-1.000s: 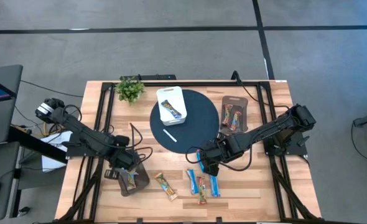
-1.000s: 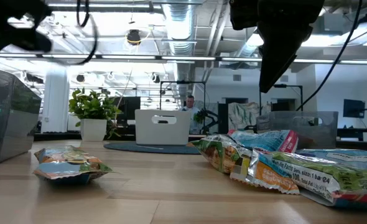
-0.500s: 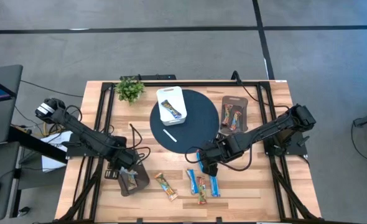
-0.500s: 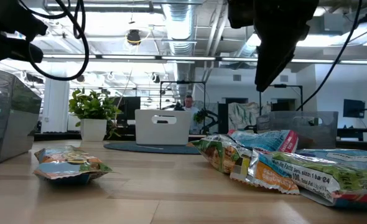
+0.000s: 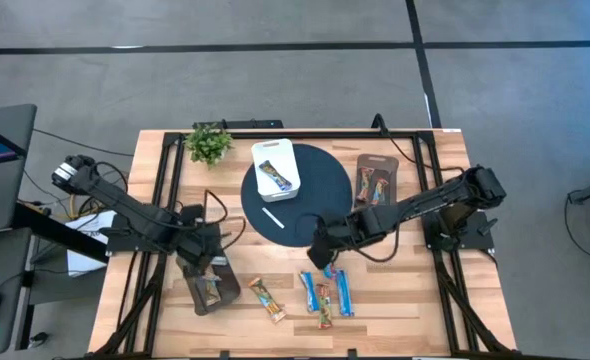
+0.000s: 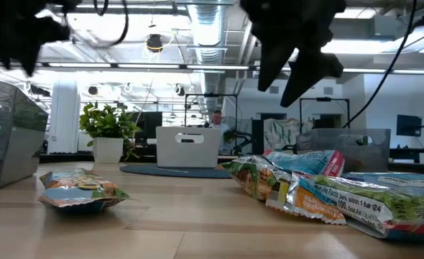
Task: Pick and place Granola Bars by type
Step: Put the top red granola bar into the top black bin
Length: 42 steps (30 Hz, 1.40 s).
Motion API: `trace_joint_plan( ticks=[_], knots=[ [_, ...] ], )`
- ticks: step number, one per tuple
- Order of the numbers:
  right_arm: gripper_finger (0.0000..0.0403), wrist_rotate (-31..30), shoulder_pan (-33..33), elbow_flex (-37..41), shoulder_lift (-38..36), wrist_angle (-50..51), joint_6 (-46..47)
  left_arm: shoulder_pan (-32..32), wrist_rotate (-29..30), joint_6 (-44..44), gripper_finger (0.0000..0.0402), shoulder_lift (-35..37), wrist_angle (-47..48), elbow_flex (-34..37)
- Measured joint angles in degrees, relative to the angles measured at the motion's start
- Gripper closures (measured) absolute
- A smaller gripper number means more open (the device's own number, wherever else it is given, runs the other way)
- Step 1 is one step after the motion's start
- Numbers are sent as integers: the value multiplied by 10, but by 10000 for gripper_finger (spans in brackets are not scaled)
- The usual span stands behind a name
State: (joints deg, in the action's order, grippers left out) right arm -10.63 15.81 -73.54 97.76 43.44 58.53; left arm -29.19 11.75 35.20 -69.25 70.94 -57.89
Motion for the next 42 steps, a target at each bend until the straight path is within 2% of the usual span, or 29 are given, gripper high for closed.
trace_joint_plan(
  ticks=[5,10,13,15,24,28,32,36,42],
  knots=[
    [148,13,-16,0,13,40,76,0,114,55,233,46,-18,-16],
    [148,39,-18,2,33,49,93,0,173,63,233,97,-59,-16],
    [148,47,-16,-3,55,7,94,0,209,63,233,120,-70,-17],
    [148,58,-14,0,70,24,95,0,229,62,233,132,-74,-17],
    [148,119,-9,-4,136,1,101,2,283,45,233,152,-78,-17],
    [148,119,-5,-5,139,-5,104,2,292,35,233,152,-79,-17],
    [150,95,-4,-3,136,-2,105,2,298,34,233,152,-79,-17],
    [178,89,-5,-3,136,-2,96,2,310,35,233,151,-79,-17],
    [267,88,-5,-3,136,-2,64,2,320,41,233,151,-79,-17]
  ],
)
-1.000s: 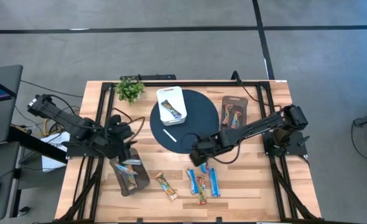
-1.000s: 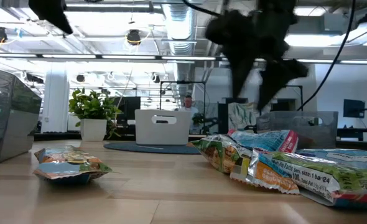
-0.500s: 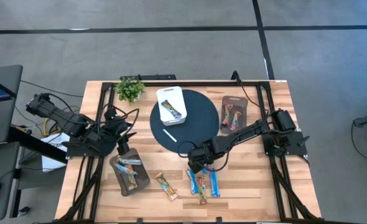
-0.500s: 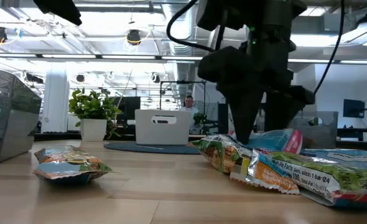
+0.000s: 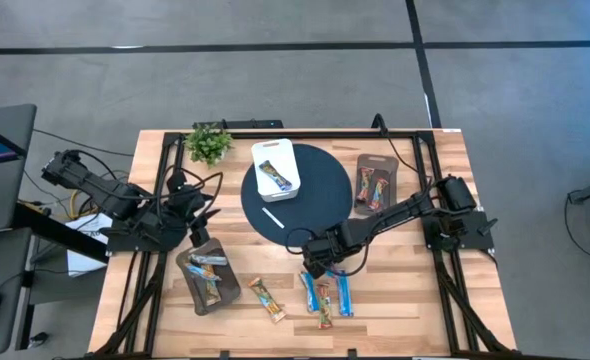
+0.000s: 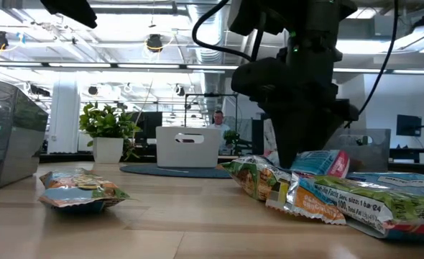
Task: Pick and place Granola Bars by type
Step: Put the top red granola bar into the top black bin
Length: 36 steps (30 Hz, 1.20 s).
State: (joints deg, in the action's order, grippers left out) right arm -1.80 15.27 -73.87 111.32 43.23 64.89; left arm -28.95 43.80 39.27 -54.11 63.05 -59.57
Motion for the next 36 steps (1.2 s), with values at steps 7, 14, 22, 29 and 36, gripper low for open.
trace_joint_plan(
  ticks=[7,14,22,29,36],
  knots=[
    [359,2,0,-11,0,0,-46,0,6,18,233,0,0,0],
    [369,3,-5,-73,0,20,-123,0,7,42,233,0,0,0],
    [368,-59,-37,-185,-1,189,-218,0,20,70,233,0,0,0],
    [375,-164,-86,-271,-1,383,-250,0,21,84,233,-4,-2,0],
    [365,-208,-146,-289,-18,468,-275,0,22,86,233,-10,-10,1]
  ],
)
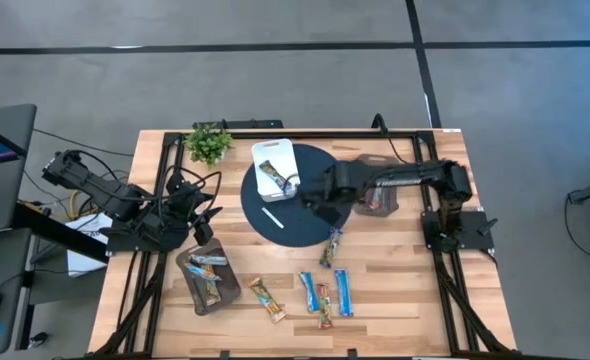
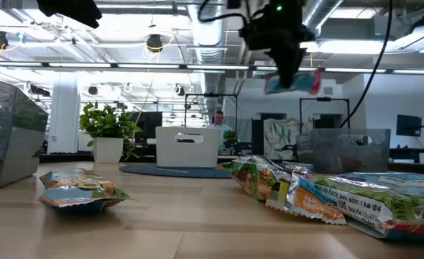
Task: Pick and place Granola Bars by type
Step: Put the top red granola bar into the top black bin
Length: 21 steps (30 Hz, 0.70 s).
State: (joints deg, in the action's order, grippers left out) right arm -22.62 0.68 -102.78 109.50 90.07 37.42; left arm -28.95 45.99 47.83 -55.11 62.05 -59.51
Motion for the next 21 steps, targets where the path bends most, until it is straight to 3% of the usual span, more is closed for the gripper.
trace_joint_plan(
  ticks=[10,21],
  knots=[
    [376,-34,-97,14,-38,-1,-69,0,-6,1,233,-20,-10,0],
    [365,-43,-186,183,-123,-7,-88,0,1,1,233,-39,-34,0]
  ],
)
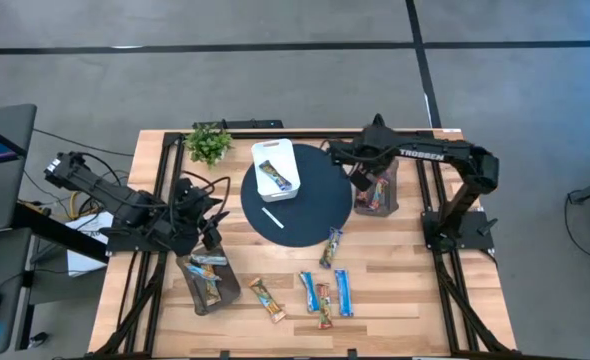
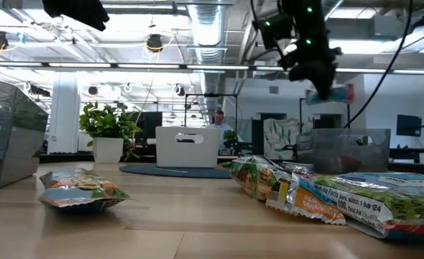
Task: Pick and place Granola Bars by type
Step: Put the top red granola bar into the top black bin, then put the left yellow granola bar into the bottom black bin
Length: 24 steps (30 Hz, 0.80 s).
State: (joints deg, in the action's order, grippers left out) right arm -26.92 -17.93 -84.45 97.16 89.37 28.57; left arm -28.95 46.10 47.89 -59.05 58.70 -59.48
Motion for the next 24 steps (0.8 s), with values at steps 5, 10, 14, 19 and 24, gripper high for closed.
trace_joint_plan(
  ticks=[5,10,14,19,24],
  knots=[
    [367,24,-10,72,-32,-55,13,2,16,0,233,-12,-4,0],
    [362,42,-8,121,-42,-109,13,2,33,0,233,-29,-19,0],
    [345,46,-15,141,-42,-130,14,4,30,0,233,-40,-33,0],
    [304,46,-25,146,-42,-135,14,4,11,0,233,-49,-50,0],
    [255,46,-20,146,-42,-131,14,4,-13,0,233,-48,-62,0]
  ],
)
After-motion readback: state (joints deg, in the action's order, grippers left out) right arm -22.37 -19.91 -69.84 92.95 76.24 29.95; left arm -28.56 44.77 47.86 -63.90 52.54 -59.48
